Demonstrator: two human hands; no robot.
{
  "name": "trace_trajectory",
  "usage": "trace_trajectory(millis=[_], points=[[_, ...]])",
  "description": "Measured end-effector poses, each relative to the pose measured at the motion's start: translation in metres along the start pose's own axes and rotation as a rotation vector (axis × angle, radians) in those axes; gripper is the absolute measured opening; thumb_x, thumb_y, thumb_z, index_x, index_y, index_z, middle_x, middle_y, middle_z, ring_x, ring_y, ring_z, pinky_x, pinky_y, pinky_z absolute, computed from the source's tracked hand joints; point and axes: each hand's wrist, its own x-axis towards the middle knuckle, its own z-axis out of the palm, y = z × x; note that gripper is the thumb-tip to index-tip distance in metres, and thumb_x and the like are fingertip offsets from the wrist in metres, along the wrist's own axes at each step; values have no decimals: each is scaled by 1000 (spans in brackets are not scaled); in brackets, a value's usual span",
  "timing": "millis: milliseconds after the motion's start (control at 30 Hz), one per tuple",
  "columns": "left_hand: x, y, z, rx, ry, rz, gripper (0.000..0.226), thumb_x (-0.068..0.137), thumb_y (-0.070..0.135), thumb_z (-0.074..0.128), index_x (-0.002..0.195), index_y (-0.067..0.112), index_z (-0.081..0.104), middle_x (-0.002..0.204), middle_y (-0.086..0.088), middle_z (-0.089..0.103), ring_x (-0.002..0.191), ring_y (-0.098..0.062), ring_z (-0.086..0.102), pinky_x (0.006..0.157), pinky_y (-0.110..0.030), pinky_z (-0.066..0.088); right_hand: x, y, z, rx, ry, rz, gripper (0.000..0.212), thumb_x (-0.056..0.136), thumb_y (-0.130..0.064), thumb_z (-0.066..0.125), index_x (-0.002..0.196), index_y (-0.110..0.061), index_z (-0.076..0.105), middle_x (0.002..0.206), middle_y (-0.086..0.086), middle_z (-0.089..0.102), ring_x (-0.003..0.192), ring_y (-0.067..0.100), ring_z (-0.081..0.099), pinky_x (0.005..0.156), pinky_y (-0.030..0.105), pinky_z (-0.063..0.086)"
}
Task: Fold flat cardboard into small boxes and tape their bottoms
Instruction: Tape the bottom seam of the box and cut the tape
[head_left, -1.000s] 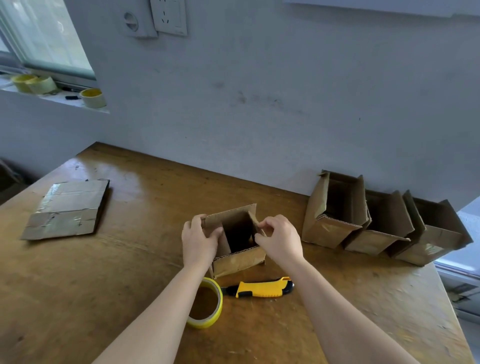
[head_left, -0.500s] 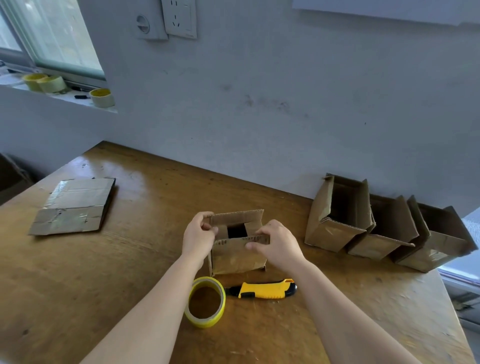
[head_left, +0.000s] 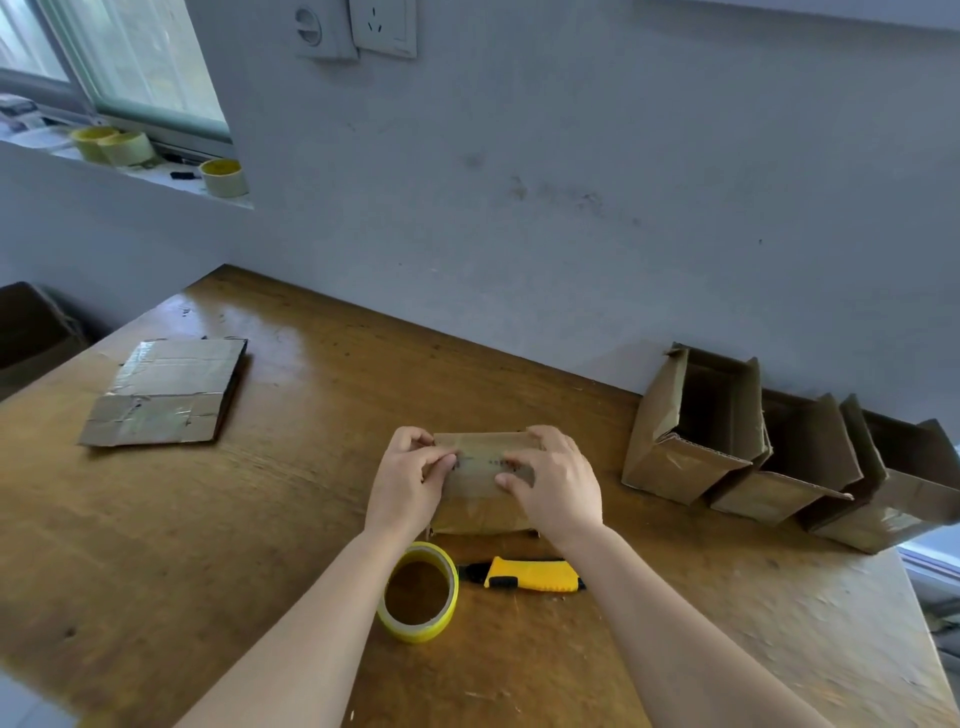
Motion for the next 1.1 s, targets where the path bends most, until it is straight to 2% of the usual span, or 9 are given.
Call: trace_trajectory(millis=[167, 367, 433, 567, 700, 767, 867, 1000, 1100], points=[[-2, 0, -3, -101, -24, -134, 24, 96, 23, 56, 114, 19, 71, 119, 3, 54, 108, -7, 47, 86, -19, 38, -1, -10, 5, -63, -74, -95, 35, 103, -25, 43, 134, -23, 58, 148, -4, 46, 139, 13, 37, 111, 25, 30], [-21, 3, -4, -260, 28, -368, 38, 101, 23, 39, 139, 20, 48, 138, 1, 50, 128, -19, 46, 103, -36, 41, -7, -6, 7, -48, -164, -42, 37, 102, -32, 45, 136, -22, 56, 150, -3, 44, 137, 14, 41, 109, 29, 36], [-29, -8, -2, -115, -41, -467, 41, 95, 15, 43, 135, 21, 50, 137, -2, 51, 126, -22, 47, 102, -38, 43, -12, -2, 11, -43, -185, -26, 38, 102, -33, 45, 138, -23, 54, 151, -4, 42, 138, 14, 40, 110, 30, 36], [-49, -28, 2, 339, -473, -489, 42, 82, 19, 50, 122, 26, 59, 128, -3, 53, 119, -25, 50, 95, -41, 46, -15, -1, 12, -52, -175, -45, 40, 102, -33, 45, 140, -23, 52, 152, -4, 40, 141, 15, 36, 112, 31, 34], [-60, -29, 2, 522, -452, -386, 20, 91, 21, 56, 111, 23, 62, 104, 4, 61, 90, -15, 60, 74, -29, 52, -14, -5, 9, -69, -207, -54, 44, 99, -39, 49, 141, -23, 50, 153, -3, 40, 140, 18, 37, 110, 34, 37], [-58, -28, -2, 455, -491, -315, 20, 90, 12, 52, 100, 27, 63, 100, 4, 63, 86, -15, 59, 69, -29, 51, -14, -6, 10, -71, -211, -51, 44, 99, -40, 50, 140, -23, 52, 152, -3, 41, 138, 18, 38, 109, 34, 38], [-51, -18, -14, 190, -592, -204, 25, 83, 10, 53, 83, 33, 62, 94, 6, 67, 87, -15, 61, 75, -34, 53, -13, -9, 10, -67, -198, -58, 43, 98, -40, 51, 137, -23, 54, 150, -4, 44, 136, 19, 39, 108, 33, 38], [-30, 7, -33, -199, -599, -142, 15, 83, 11, 67, 76, 24, 65, 79, 6, 67, 75, -7, 61, 70, -21, 47, -10, -7, 14, -57, -203, -58, 41, 97, -40, 54, 133, -23, 58, 145, -4, 48, 134, 20, 42, 105, 33, 39], [-15, 25, -40, -415, -467, -178, 15, 87, 5, 64, 74, 11, 61, 70, 1, 58, 66, -8, 52, 64, -24, 41, -9, -8, 12, -61, -200, -87, 33, 94, -33, 57, 125, -27, 63, 134, -6, 55, 128, 20, 47, 97, 30, 43]])
